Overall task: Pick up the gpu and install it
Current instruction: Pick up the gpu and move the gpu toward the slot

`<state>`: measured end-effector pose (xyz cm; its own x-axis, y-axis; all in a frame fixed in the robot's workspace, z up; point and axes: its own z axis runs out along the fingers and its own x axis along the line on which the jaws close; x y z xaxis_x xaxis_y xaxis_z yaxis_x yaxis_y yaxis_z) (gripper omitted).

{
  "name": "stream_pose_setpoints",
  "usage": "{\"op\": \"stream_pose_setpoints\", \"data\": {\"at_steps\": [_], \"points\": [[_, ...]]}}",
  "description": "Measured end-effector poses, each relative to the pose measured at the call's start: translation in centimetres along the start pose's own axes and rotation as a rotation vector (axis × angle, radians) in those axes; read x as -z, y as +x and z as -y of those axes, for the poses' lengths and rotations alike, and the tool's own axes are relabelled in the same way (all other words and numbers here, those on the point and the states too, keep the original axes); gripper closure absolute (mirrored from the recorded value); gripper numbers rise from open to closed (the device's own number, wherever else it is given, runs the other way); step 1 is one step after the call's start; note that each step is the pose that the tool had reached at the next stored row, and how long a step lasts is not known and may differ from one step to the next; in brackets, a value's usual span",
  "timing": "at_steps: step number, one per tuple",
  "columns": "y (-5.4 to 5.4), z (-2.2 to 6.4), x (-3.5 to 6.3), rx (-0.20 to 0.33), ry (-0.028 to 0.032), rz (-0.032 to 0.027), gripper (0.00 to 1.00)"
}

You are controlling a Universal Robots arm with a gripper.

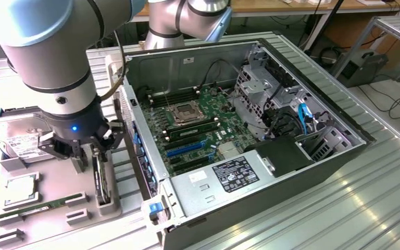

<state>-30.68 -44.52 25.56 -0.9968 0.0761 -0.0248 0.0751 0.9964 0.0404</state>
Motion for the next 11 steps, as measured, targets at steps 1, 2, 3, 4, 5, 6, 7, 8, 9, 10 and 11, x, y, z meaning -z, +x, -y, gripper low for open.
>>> {"op": "stream_pose_setpoints", "data": {"at_steps": [1,2,3,4,5,6,7,8,9,10,11], "points": [[0.13,0.08,-1.44,0.000,0.0001,0.0000,0.58],[0.12,0.08,-1.43,0.000,0.0001,-0.0001,0.73],[0.12,0.08,-1.36,0.000,0.0001,0.0000,0.73],[0.12,0.08,-1.33,0.000,0.0000,0.0001,0.73],[0.12,0.08,-1.32,0.000,0.0000,0.0001,0.73],[0.12,0.08,-1.31,0.000,0.0000,0.0001,0.73],[0.12,0.08,-1.30,0.000,0.0001,0.0000,0.73],[0.12,0.08,-1.30,0.000,0.0001,0.0000,0.73],[0.12,0.07,-1.26,0.000,0.0001,-0.0001,0.73],[0.12,0.08,-1.25,0.000,0.0001,0.0000,0.73],[0.12,0.07,-1.24,0.000,0.0001,0.0000,0.73]]}}
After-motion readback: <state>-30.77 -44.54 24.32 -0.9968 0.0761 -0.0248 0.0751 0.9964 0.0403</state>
